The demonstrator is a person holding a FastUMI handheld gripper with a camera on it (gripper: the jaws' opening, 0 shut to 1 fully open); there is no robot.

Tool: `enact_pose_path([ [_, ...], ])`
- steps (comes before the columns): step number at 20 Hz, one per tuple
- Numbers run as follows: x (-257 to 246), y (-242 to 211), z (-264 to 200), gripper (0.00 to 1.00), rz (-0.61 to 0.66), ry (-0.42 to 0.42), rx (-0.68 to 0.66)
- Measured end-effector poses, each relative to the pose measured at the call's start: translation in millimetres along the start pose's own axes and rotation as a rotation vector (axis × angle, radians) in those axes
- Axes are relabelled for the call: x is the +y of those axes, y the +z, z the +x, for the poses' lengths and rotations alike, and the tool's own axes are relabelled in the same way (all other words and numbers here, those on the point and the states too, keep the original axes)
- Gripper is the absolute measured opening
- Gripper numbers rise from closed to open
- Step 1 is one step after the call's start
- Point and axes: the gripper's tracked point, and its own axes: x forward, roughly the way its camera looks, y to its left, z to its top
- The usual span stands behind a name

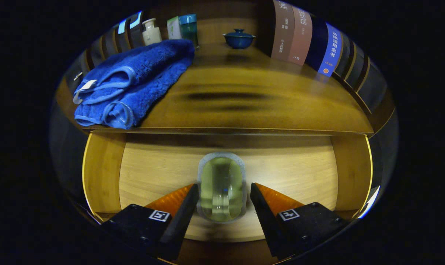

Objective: Pull open the drawer, take out the items inside it, and place them on the countertop above the cabinet.

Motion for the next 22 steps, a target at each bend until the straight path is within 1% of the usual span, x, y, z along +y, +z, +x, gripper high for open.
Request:
enact_pose_path([
  [5, -2, -7, 5, 0.55, 0.046, 0.015, 0.045],
  [6, 2, -2, 1, 0.55, 0.046, 0.034, 0.042],
  [7, -3, -2, 3, 0.44, 0.039, 0.004, 0.023],
  [9, -4, -4, 4, 0.22, 0.017, -0.014, 0.038],
  [14, -3, -2, 4, 0.22, 0.016, 0.002, 0.04],
  [15, -5, -5, 8, 0.1, 0.029, 0.009, 0.036],
  [16, -5, -3, -1, 0.1, 0.04, 0.01, 0.032],
  [19, -5, -3, 0, 0.1, 0.036, 0.017, 0.025],
  [22, -2, -1, -12, 0.1, 0.046, 0.036, -0.007],
])
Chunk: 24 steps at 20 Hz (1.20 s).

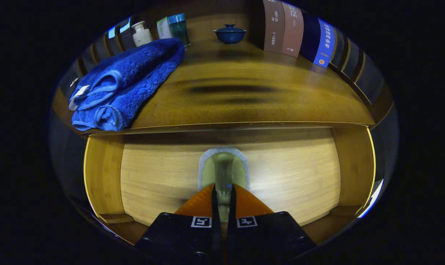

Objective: Pull open the drawer, take out the items inside it, and place them on the countertop above the cabinet.

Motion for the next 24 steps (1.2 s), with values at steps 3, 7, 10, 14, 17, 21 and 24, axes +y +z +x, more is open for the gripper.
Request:
enact_pose_path([
  [3, 3, 3, -24, 0.1, 0.003, 0.02, -0.054],
  [7, 1, 9, -69, 0.1, 0.001, 0.036, -0.147],
  [10, -1, 28, -102, 0.1, 0.031, 0.05, -0.23],
  [14, -3, 72, -129, 0.1, 0.033, 0.048, -0.334],
  [17, -5, 107, -124, 0.1, 0.041, 0.043, -0.36],
  [21, -2, 150, -104, 0.1, 0.046, 0.052, -0.357],
  [24, -5, 181, -82, 0.1, 0.02, 0.043, -0.336],
])
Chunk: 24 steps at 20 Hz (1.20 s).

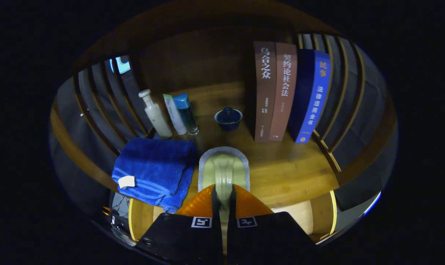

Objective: Pull open the drawer, take out the items inside it, and place them on the countertop above the cabinet.

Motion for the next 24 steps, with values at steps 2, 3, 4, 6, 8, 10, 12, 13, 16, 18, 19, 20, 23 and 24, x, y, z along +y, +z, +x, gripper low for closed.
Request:
enact_pose_path([
  [2, -4, 3, 24, 0.1, -0.001, -0.016, 0.015],
  [3, -6, 5, 33, 0.1, 0.002, -0.022, 0.029],
  [4, -7, 5, 42, 0.1, 0.011, -0.023, 0.049],
  [6, -8, 8, 58, 0.1, 0.033, -0.025, 0.064],
  [8, -8, 14, 65, 0.15, 0.04, -0.019, 0.052],
  [10, -3, 13, 68, 0.28, 0.045, 0.005, 0.059],
  [12, -6, 13, 67, 0.49, 0.052, 0.001, 0.055],
  [13, -5, 14, 68, 0.59, 0.059, 0.007, 0.046],
  [16, -3, 17, 60, 0.89, 0.057, 0.017, 0.018],
  [18, -2, 19, 49, 1.0, 0.042, 0.009, 0.001],
  [19, -1, 18, 44, 1.0, 0.034, 0.007, -0.01],
  [20, -1, 18, 37, 1.0, 0.027, 0.003, -0.024],
  [23, 3, 10, 11, 0.99, 0.007, 0.0, -0.065],
  [24, 6, 5, 1, 1.0, 0.001, 0.005, -0.084],
])
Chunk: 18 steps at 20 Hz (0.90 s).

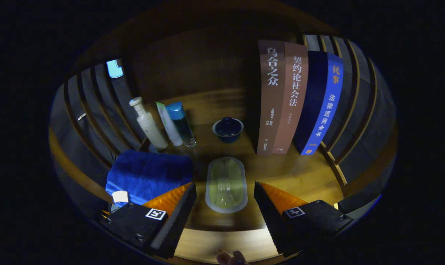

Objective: Pull open the drawer, take out the items inside it, and place them on the countertop above the cabinet.

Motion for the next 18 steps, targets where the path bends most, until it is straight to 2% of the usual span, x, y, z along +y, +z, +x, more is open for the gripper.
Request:
enact_pose_path([
  [6, 6, -28, -68, 1.0, -0.06, -0.004, -0.103],
  [12, 14, -48, -144, 1.0, -0.082, 0.035, -0.3],
  [18, 15, -101, -191, 0.99, -0.097, 0.063, -0.473],
])
